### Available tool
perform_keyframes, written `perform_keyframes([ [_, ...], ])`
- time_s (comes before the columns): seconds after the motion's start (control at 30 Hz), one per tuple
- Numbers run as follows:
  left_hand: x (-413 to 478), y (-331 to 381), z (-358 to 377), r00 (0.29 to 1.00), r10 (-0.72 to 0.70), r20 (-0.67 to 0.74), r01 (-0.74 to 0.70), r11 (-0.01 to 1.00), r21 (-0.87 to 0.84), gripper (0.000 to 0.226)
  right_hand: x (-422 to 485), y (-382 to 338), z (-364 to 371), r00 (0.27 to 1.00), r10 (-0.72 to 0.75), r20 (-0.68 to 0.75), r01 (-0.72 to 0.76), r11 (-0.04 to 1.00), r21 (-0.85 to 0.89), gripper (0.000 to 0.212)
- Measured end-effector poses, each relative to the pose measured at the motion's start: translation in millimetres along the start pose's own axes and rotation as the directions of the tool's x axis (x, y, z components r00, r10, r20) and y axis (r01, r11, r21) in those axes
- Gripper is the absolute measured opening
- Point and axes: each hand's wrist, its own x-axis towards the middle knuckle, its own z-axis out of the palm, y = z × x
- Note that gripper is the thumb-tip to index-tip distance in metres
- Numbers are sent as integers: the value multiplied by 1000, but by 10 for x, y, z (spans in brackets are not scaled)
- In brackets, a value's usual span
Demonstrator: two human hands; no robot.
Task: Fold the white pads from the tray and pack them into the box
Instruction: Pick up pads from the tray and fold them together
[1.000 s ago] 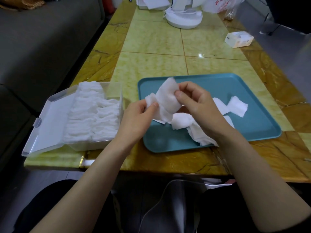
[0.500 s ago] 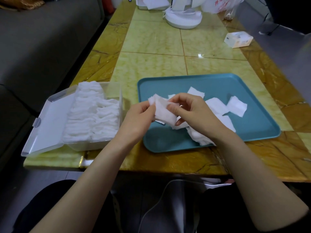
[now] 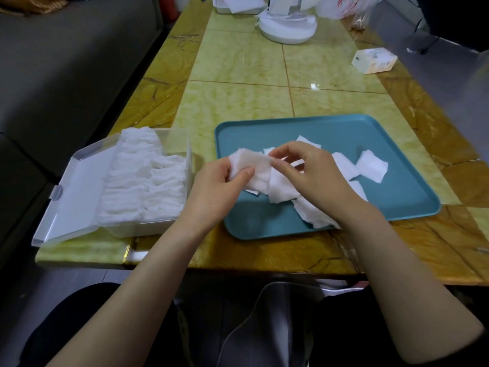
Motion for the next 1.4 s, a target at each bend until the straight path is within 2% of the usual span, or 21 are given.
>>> perform_keyframes([
  [0.1, 17, 20, -24, 999, -12, -46, 13, 1000, 9, 60, -7, 159, -58, 970, 63, 234, 41, 909, -415, 45],
  [0.17, 24, 19, -37, 996, -21, -82, 24, 999, 33, 49, -22, 184, -53, 954, 95, 283, 64, 861, -504, 56],
  [0.27, 33, 8, -39, 994, -13, -107, 21, 996, 82, 35, -22, 144, -36, 967, 129, 220, -20, 898, -439, 48],
  [0.4, 42, -18, -50, 995, -10, -103, 19, 996, 83, 35, -14, 127, -6, 983, 98, 157, -36, 932, -360, 15],
  [0.47, 51, -37, -55, 993, -5, -114, 16, 996, 90, 30, 3, 113, 6, 993, 68, 92, -45, 972, -231, 16],
  [0.57, 63, -64, -60, 990, 5, -138, 6, 997, 78, 30, 29, 35, -16, 997, 77, 25, -79, 995, 67, 15],
  [0.67, 72, -67, -55, 992, -4, -129, 13, 997, 71, 34, 11, -86, -59, 996, 22, 86, -48, 948, 315, 12],
  [0.77, 69, -76, -39, 998, -12, -62, 17, 997, 71, 47, -24, -181, -90, 975, -105, 195, 18, 915, 402, 14],
  [0.83, 55, -88, -21, 1000, -17, 14, 16, 997, 74, 56, -41, -217, -101, 954, -152, 257, 28, 902, 430, 17],
  [0.9, 42, -94, -2, 996, -22, 81, 15, 997, 76, 56, -52, -224, -101, 947, -159, 279, 27, 905, 424, 19],
  [1.0, 25, -60, 23, 990, -18, 138, 11, 999, 51, 53, -41, -160, -64, 962, -112, 249, 39, 958, 283, 12],
  [1.13, -9, 28, 34, 990, -21, 138, 18, 1000, 18, 63, -21, -48, -36, 985, -54, 165, 27, 987, 157, 8],
  [1.23, -20, 47, 40, 989, -34, 147, 35, 999, -7, 66, -18, -47, -38, 990, -101, 103, 92, 992, 89, 10],
  [1.3, -22, 29, 51, 987, -45, 152, 45, 999, 3, 74, -24, -52, -31, 983, -153, 97, 148, 987, 60, 8],
  [1.4, -17, -4, 43, 986, -54, 158, 54, 999, 8, 73, -22, -45, -8, 978, -183, 104, 179, 983, 47, 3],
])
